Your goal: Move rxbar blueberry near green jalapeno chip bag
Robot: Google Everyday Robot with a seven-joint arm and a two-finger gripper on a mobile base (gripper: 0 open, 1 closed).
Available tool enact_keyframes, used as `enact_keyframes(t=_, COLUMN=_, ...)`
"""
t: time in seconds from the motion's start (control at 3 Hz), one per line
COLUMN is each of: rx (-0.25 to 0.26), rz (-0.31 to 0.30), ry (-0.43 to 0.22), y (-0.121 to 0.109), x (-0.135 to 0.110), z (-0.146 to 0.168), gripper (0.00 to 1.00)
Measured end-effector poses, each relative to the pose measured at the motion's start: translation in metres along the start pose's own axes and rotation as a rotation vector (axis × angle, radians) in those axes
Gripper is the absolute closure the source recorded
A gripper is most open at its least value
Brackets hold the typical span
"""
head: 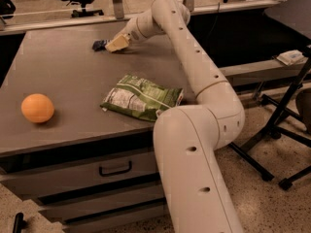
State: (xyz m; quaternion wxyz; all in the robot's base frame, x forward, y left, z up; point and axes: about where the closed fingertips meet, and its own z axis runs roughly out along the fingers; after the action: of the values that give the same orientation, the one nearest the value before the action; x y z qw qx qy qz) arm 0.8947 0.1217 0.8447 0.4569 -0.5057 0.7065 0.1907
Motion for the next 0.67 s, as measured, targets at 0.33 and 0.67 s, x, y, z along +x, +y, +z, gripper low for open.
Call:
enact_keyframes(t=0.33, rx=0.000, rz=0.000, ry=0.000, y=0.000, x=0.000, z=0.000, gripper=1.00)
enact_keyframes(t=0.67, rx=-0.049, rz=-0.055, ry=-0.088, y=0.017, x=-0.035, z=-0.003, gripper=1.00)
